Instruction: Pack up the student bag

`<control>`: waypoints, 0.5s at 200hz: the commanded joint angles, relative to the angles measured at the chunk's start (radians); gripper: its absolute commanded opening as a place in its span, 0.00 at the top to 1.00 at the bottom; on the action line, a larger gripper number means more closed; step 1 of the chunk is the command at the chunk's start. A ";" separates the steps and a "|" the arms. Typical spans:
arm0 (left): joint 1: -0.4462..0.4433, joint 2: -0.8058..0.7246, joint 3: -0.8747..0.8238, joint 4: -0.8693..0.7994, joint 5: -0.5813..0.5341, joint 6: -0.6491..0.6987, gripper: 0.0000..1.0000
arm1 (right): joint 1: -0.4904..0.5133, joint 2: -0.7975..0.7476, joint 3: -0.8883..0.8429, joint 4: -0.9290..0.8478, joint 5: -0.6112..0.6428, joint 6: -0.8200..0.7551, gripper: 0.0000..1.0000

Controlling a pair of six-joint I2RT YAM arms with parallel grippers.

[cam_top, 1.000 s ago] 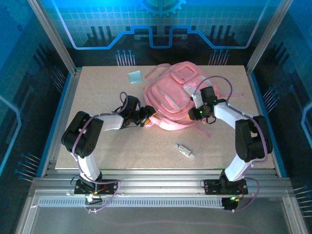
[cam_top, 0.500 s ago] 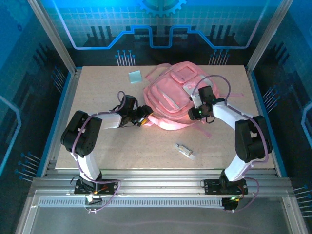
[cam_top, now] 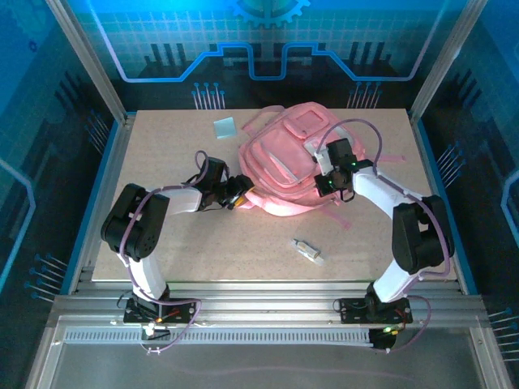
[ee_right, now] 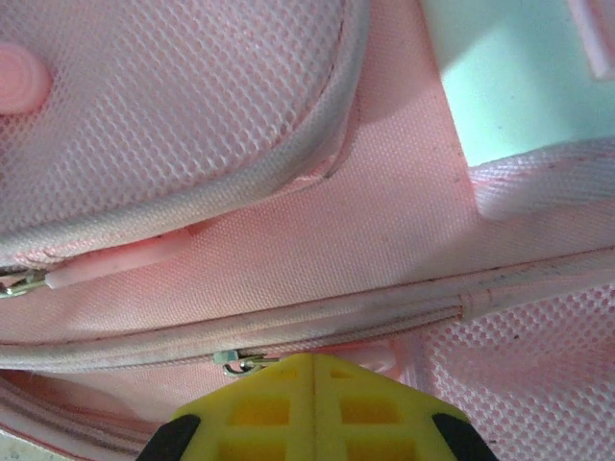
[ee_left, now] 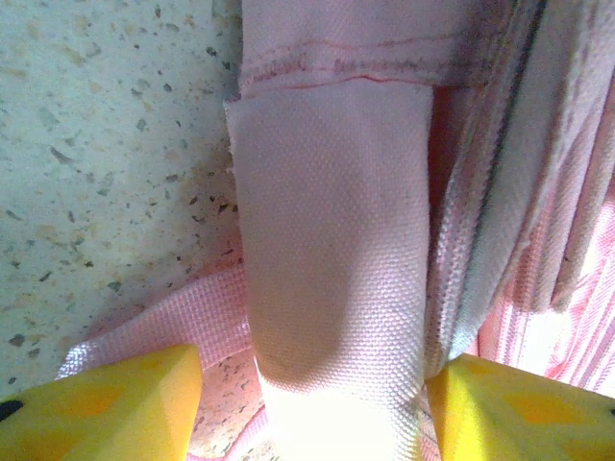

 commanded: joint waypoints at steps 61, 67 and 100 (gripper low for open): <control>0.019 -0.030 -0.004 -0.040 -0.037 0.000 0.37 | -0.041 -0.011 0.066 -0.100 -0.031 0.266 0.63; 0.018 -0.034 -0.005 -0.042 -0.038 0.001 0.37 | -0.048 -0.030 0.041 -0.074 -0.066 0.303 0.61; 0.020 -0.032 0.011 -0.057 -0.034 0.014 0.37 | -0.090 -0.045 -0.053 0.070 -0.180 0.423 0.52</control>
